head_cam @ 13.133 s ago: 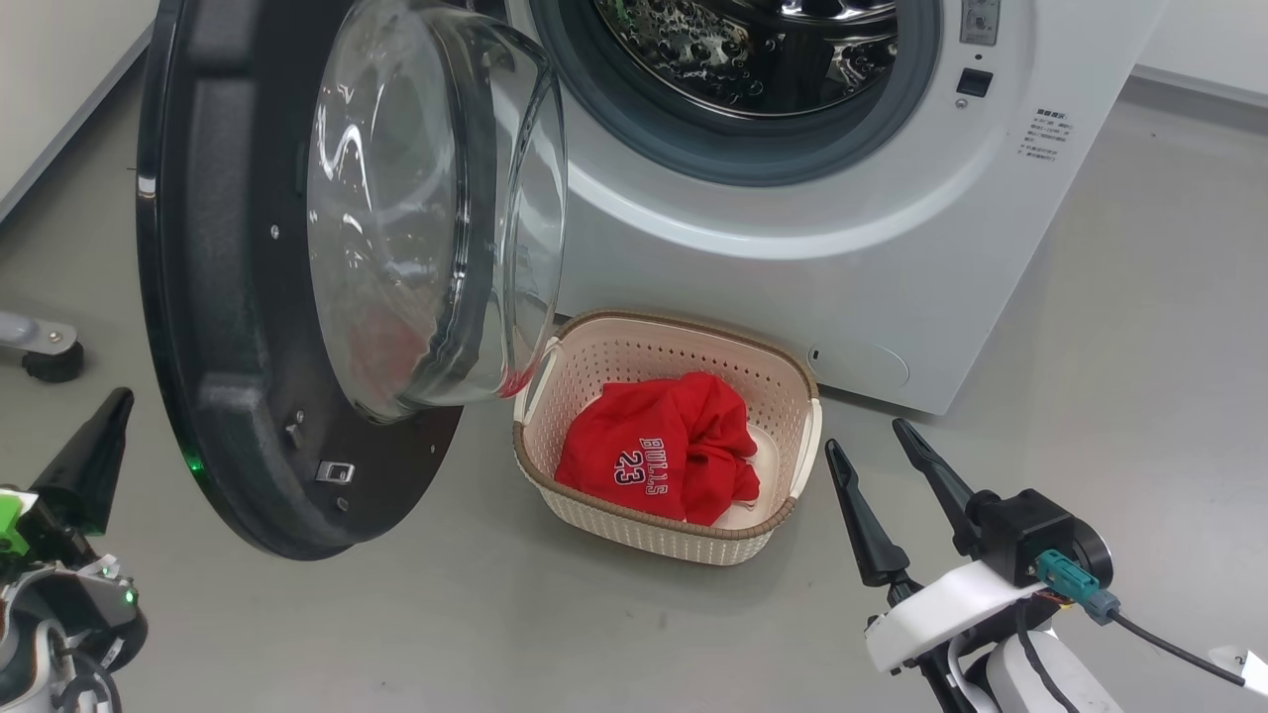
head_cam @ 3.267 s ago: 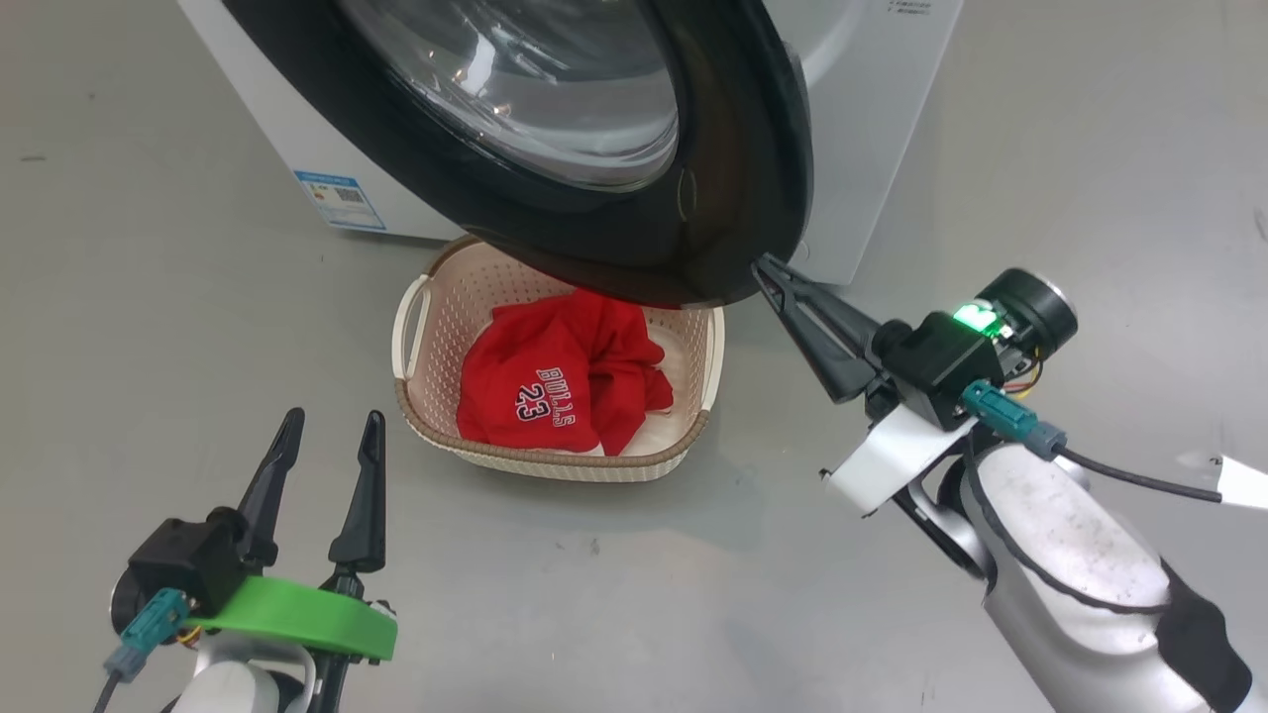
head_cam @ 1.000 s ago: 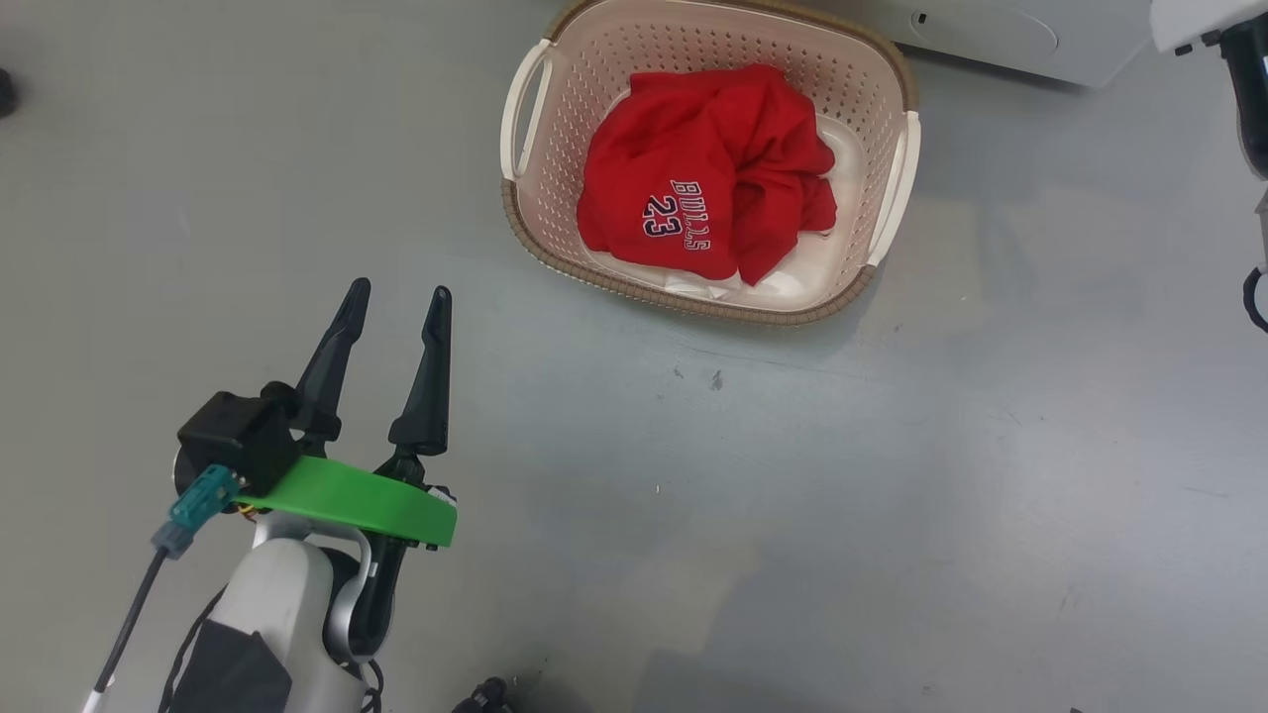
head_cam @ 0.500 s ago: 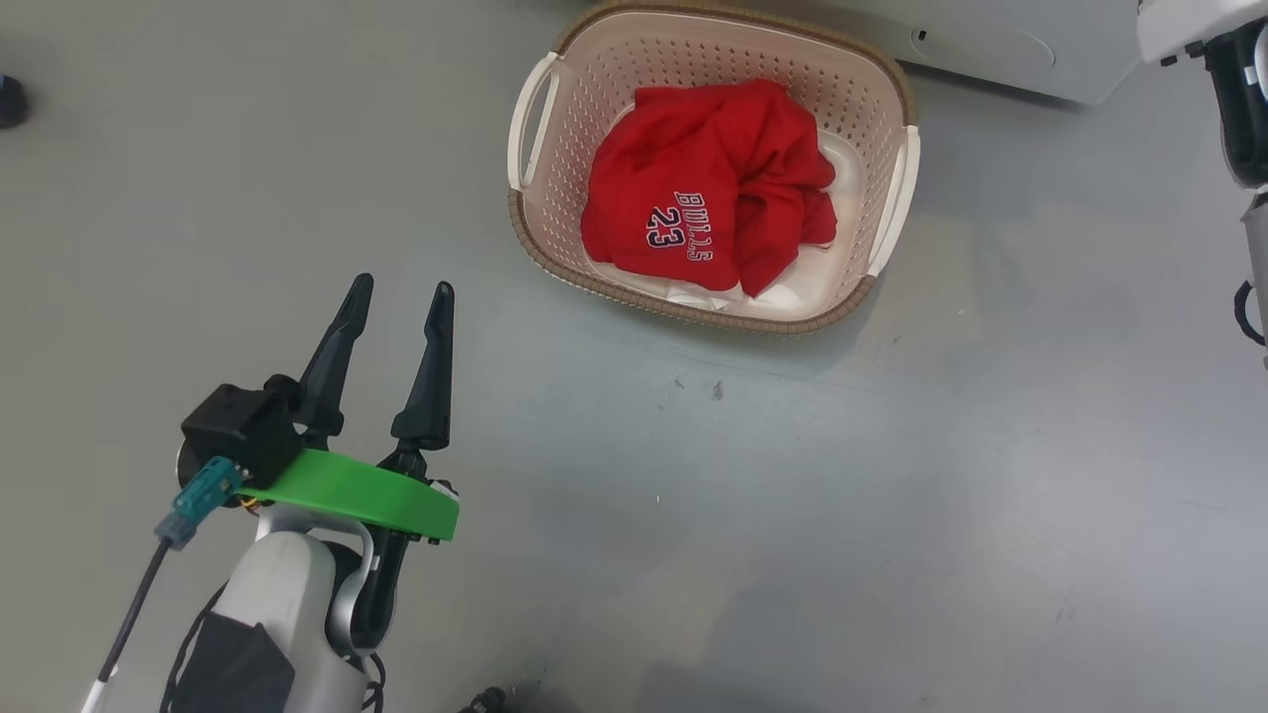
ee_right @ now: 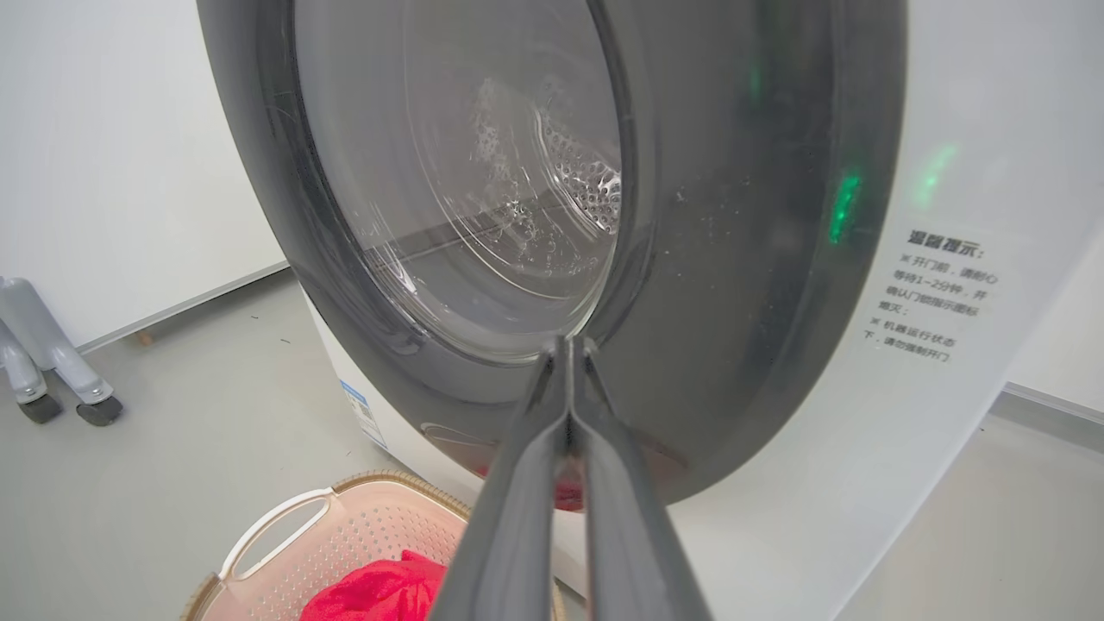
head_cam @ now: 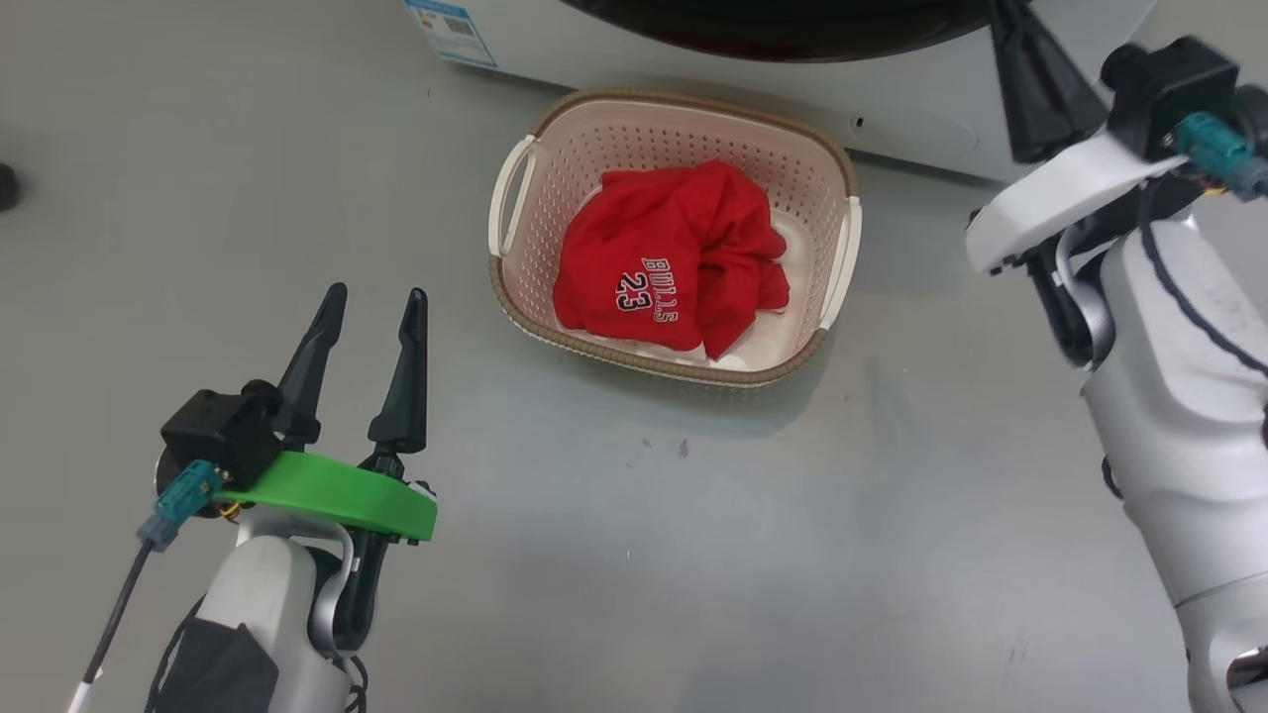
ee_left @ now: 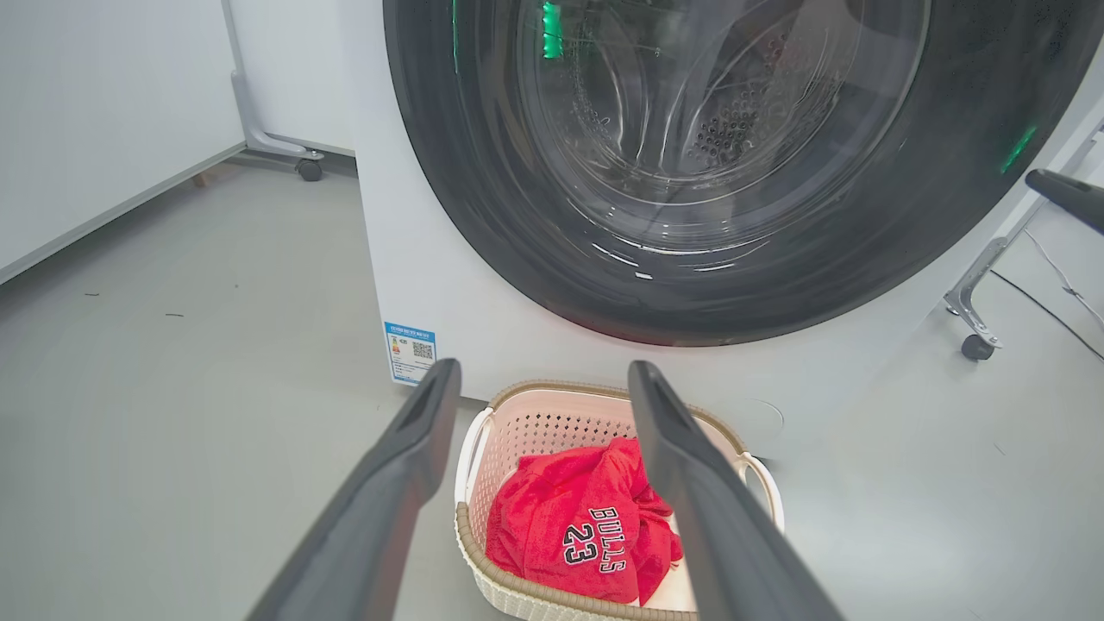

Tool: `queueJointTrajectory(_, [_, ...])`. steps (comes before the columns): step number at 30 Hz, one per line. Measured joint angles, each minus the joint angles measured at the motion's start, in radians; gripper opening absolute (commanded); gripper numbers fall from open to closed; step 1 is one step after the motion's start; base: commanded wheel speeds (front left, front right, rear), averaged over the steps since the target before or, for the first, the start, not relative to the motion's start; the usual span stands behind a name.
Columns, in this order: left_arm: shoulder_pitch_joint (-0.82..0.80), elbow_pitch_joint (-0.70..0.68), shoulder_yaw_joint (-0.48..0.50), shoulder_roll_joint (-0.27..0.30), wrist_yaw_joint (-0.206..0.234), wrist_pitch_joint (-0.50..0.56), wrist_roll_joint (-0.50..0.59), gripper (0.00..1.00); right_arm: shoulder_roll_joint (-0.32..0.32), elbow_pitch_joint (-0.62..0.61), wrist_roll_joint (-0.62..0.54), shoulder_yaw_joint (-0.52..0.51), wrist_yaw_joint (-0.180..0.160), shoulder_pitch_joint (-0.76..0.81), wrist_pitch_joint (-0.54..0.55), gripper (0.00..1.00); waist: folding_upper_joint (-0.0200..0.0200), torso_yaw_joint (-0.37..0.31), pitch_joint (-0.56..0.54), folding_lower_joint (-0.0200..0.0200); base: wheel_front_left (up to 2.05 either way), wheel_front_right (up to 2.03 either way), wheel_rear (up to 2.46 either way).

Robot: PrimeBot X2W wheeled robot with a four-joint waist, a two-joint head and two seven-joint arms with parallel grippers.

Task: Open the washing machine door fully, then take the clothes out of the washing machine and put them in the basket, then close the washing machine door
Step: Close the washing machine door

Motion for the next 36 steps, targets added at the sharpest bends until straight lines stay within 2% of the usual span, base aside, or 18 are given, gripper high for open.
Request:
queueJointTrajectory(9, [0.042,0.027,0.048,0.02,0.0,0.0,0.002,1.0,0.06,0.013,0.027,-0.007,0.005,0.153,-0.016,0.0,0.0,-0.056,-0.105,0.0,0.0,0.0,0.0])
queueJointTrajectory(17, [0.104,0.037,0.07,0.037,0.0,0.0,0.004,1.0,0.098,0.001,0.082,-0.058,-0.012,0.269,-0.017,0.0,0.0,-0.12,-0.199,0.0,0.0,0.0,0.0])
queueJointTrajectory(21, [0.138,0.039,0.089,0.049,0.0,0.0,0.004,1.0,0.109,-0.007,0.083,-0.055,-0.013,0.322,-0.018,0.0,0.0,-0.155,-0.241,0.0,0.0,0.0,0.0])
queueJointTrajectory(28, [0.184,0.044,0.091,0.051,0.0,0.0,0.008,1.0,0.121,-0.086,0.089,-0.102,-0.047,0.394,-0.022,0.0,0.0,-0.209,-0.308,0.0,0.0,0.0,0.0])
queueJointTrajectory(36, [0.227,0.04,0.095,0.053,0.0,0.0,0.028,1.0,0.13,-0.119,0.127,-0.135,-0.042,0.493,-0.025,0.0,0.0,-0.247,-0.365,0.0,0.0,0.0,0.0])
